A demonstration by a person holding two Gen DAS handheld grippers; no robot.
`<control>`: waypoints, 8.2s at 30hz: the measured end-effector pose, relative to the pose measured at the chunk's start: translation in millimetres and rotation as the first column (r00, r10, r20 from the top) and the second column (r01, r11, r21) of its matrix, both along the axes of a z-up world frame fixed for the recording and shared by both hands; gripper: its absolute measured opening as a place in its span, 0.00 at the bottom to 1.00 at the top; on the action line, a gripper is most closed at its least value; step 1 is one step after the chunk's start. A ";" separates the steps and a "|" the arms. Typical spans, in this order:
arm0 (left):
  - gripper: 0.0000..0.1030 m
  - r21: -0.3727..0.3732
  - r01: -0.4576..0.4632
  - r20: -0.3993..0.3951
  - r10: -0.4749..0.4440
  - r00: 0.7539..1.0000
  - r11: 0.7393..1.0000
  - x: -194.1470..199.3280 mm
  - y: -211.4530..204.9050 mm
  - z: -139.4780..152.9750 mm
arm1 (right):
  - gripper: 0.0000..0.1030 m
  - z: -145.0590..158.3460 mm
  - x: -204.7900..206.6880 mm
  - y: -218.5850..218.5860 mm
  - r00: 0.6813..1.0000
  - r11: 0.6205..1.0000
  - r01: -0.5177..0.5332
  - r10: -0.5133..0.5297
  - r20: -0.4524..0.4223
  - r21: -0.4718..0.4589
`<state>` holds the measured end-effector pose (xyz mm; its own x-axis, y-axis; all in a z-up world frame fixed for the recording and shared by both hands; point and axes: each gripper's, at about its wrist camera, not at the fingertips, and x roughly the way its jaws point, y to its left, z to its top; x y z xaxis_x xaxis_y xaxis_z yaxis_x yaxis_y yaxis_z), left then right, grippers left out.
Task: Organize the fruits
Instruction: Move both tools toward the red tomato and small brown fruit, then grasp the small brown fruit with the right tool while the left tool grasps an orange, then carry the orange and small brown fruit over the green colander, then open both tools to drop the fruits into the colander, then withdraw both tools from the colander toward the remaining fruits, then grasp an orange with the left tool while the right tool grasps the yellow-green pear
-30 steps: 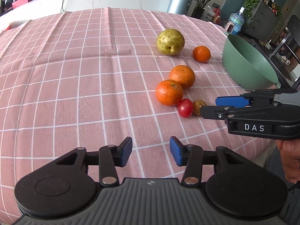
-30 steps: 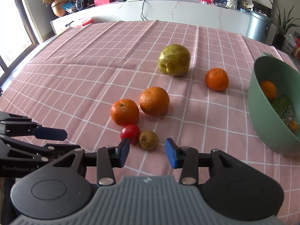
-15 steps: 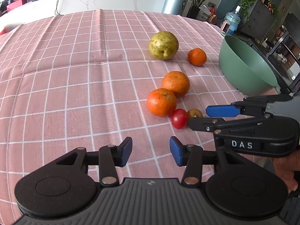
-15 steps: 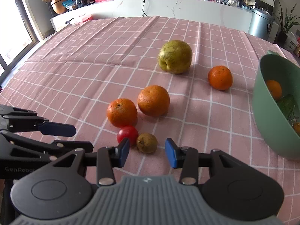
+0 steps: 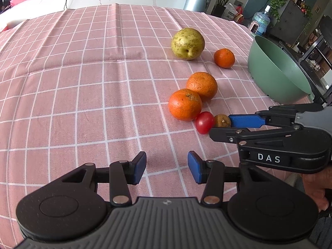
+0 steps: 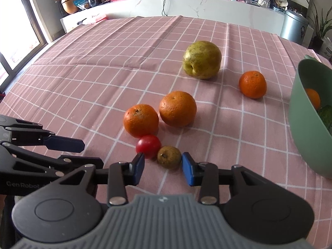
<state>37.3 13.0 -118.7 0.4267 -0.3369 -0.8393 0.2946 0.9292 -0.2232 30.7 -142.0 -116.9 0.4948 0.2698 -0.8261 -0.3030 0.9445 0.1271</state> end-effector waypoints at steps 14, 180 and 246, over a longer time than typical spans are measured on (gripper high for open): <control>0.54 -0.019 0.022 0.006 -0.022 1.000 1.000 7.1 -17.9 5.0 | 0.17 4.7 1.1 -18.4 1.000 1.000 0.007 -0.007 -0.007 0.012; 0.61 -0.033 0.098 0.088 -0.095 0.992 0.995 3.6 -31.8 66.0 | 0.39 89.8 -27.5 -60.3 0.987 0.995 0.030 -0.014 0.162 -0.096; 0.51 -0.018 0.036 0.056 -0.035 0.998 0.999 93.1 -42.5 -1.7 | 0.60 17.9 165.5 -5.5 0.997 0.999 -0.024 0.026 0.073 -0.039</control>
